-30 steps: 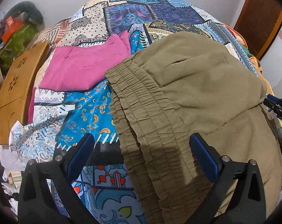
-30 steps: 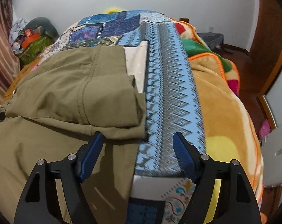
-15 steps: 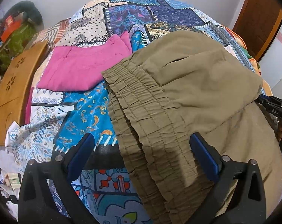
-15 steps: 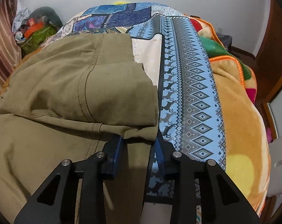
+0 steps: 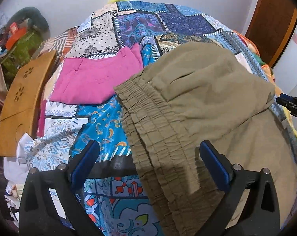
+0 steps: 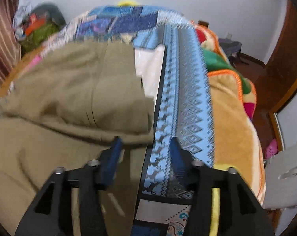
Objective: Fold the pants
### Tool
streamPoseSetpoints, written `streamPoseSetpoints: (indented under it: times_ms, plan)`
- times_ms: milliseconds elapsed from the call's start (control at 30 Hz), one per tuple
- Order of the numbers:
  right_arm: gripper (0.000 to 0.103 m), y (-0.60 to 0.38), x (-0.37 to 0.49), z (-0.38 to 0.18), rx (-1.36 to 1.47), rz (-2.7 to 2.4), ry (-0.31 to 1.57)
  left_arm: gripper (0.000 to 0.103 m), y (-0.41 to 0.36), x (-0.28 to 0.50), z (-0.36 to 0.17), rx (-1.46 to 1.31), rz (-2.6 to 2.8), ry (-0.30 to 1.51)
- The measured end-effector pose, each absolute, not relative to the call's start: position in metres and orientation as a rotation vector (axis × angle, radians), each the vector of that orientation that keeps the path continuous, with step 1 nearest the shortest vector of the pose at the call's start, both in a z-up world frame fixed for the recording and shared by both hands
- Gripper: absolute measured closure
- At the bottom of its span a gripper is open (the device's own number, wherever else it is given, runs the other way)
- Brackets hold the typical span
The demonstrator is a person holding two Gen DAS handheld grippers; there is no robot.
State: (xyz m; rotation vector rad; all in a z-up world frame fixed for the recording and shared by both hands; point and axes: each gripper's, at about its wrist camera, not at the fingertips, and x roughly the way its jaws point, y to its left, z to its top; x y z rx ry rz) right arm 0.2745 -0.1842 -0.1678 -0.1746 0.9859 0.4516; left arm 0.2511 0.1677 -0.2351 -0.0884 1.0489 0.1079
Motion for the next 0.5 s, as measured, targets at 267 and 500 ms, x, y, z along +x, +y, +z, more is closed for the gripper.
streamPoseSetpoints:
  times_ms: [267,500]
  plan:
    - [0.049,-0.178,0.297,-0.167,-0.062,0.512,0.967,0.028,0.163,0.277,-0.251,-0.134,0.045,1.099]
    - [0.059,-0.158,0.309,-0.209,-0.013,0.528,1.059,0.039,0.159,0.286,-0.260,-0.066,0.112,1.077]
